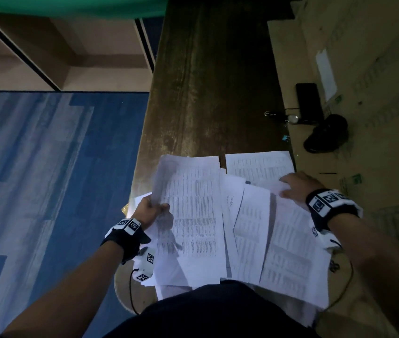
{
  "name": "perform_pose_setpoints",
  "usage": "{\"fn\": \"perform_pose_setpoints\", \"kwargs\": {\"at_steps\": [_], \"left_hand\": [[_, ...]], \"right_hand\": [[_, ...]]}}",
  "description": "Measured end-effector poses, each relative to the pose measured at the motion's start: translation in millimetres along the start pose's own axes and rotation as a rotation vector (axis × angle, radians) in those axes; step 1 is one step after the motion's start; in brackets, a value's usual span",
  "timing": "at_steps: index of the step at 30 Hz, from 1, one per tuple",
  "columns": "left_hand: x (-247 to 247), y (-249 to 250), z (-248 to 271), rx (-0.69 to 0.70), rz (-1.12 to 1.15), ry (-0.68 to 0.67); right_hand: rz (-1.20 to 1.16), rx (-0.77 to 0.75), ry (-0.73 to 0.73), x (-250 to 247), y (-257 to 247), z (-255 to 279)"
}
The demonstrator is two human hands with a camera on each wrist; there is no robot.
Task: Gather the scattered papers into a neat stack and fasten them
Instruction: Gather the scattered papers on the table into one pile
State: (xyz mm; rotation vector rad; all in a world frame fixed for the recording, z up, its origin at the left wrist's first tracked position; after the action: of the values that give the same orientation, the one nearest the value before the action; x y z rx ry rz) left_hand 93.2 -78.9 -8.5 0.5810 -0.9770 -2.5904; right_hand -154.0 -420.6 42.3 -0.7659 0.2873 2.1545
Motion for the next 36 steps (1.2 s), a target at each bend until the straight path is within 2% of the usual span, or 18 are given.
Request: {"fn": "perform_pose_setpoints", "kwargs": {"at_steps": [3, 6, 9, 14, 17, 21, 26, 33, 36], "left_hand": [[15.3, 10.3, -8.3, 0.045, -0.099, -0.014], [27.0, 13.2, -16.4, 0.044, -0.206, -0.021], [37.7, 12.9, -18.7, 0.039, -0.207, -0.035], [43.3, 20.5, -13.6, 0.070, -0.150, -0.008], [39.7, 23.6, -13.9, 0.067, -0.102, -0.012], [29.0, 23.3, -12.4, 0.045, 0.057, -0.053], [18.8, 24.1, -8.6, 0.068, 0.156, -0.174], [21.0, 35.4, -2.6, 0.092, 0.215, -0.205], [24.1, 39.2, -2.7, 0.123, 0.083, -0.236]], "right_hand": [[0.009, -0.033, 0.131, -23.6, -10.0, 23.1], [-0.093, -0.025, 0.335, -60.4, -16.8, 59.7], [-0.244, -0.050, 0.584, -93.0, -19.9, 102.3], [-0.173, -0.214, 0.971, -138.0, -47.1, 201.6], [-0.153, -0.292, 1.069, -146.5, -58.1, 243.0], [-0.101, -0.389, 0.952, -149.5, -74.5, 243.3], [-0.103, -0.424, 0.677, -132.0, -92.6, 165.2], [-0.116, -0.347, 0.298, -65.1, -144.5, 65.2], [-0.195, -0.371, 0.223, -43.8, -171.9, 42.2]]}}
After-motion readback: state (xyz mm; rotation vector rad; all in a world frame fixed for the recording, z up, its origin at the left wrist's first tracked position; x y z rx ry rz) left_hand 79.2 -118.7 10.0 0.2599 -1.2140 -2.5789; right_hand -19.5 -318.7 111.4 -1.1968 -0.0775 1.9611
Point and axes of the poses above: each hand's wrist, its own z-axis away from the middle knuckle, its own x-axis out of the palm, y = z × x, the point moved 2 cm from there along -z, towards the middle knuckle, and after that the axes turned 14 degrees about -y, right-handed, at the moved point
